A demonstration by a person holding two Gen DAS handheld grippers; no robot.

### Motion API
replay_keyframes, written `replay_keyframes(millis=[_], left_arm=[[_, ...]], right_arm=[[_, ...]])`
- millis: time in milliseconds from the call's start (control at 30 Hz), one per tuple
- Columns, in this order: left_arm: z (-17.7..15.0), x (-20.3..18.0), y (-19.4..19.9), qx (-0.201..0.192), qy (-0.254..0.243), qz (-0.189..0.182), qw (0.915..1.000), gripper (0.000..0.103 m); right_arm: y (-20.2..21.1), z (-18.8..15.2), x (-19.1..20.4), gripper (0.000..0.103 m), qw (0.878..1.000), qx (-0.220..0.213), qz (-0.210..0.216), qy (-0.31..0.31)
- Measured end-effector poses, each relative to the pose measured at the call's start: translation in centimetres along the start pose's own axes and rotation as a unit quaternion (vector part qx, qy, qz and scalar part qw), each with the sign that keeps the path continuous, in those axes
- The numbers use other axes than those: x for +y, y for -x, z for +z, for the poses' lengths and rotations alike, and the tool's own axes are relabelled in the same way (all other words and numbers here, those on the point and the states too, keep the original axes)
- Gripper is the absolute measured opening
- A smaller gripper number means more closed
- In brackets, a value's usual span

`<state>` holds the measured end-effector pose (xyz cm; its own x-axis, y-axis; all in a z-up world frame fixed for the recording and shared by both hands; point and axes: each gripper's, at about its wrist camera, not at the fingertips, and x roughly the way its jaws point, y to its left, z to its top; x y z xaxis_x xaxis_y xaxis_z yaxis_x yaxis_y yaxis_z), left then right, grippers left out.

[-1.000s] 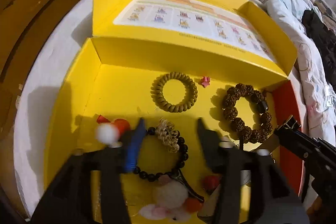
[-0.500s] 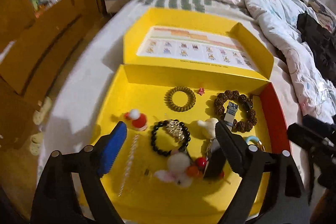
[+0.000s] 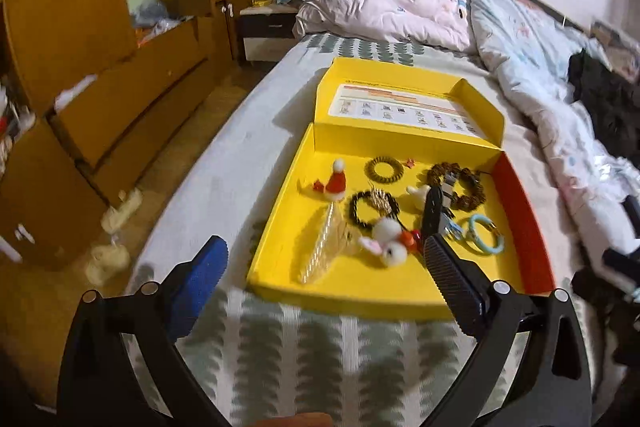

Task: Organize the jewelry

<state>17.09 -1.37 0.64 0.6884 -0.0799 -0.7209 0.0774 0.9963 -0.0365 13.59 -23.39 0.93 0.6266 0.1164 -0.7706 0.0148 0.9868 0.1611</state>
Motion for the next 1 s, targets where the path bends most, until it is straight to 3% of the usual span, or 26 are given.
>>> replay_keyframes(millis=[233, 333, 400, 700, 1000], left_arm=[[-3.5, 1.3, 0.8, 0.008, 0.026, 0.008, 0.9996, 0.097], [-3.9, 0.4, 1.7, -0.001, 0.005, 0.000, 1.0000, 0.097], [-4.5, -0.2, 2.3, -0.017, -0.011, 0.022, 0.9995, 0.097], [-6.4, -2.3, 3.5, -0.065, -0.050, 0.038, 0.9959, 0.097], [-6.7, -2.9, 4.4, -0.091, -0.058, 0.039, 0.9934, 0.097]], right_arm=[[0.8, -6.0, 0.8, 0.090, 1.000, 0.014, -0.007, -0.009], [0.7, -7.7, 0.8, 0.090, 1.000, 0.012, -0.011, -0.016], [0.7, -8.4, 0.8, 0.090, 1.000, 0.008, -0.016, -0.018], [0.9, -8.7, 1.3, 0.091, 0.998, -0.029, -0.056, 0.003], [0.0, -8.3, 2.3, 0.094, 0.997, -0.044, -0.058, 0.024]])
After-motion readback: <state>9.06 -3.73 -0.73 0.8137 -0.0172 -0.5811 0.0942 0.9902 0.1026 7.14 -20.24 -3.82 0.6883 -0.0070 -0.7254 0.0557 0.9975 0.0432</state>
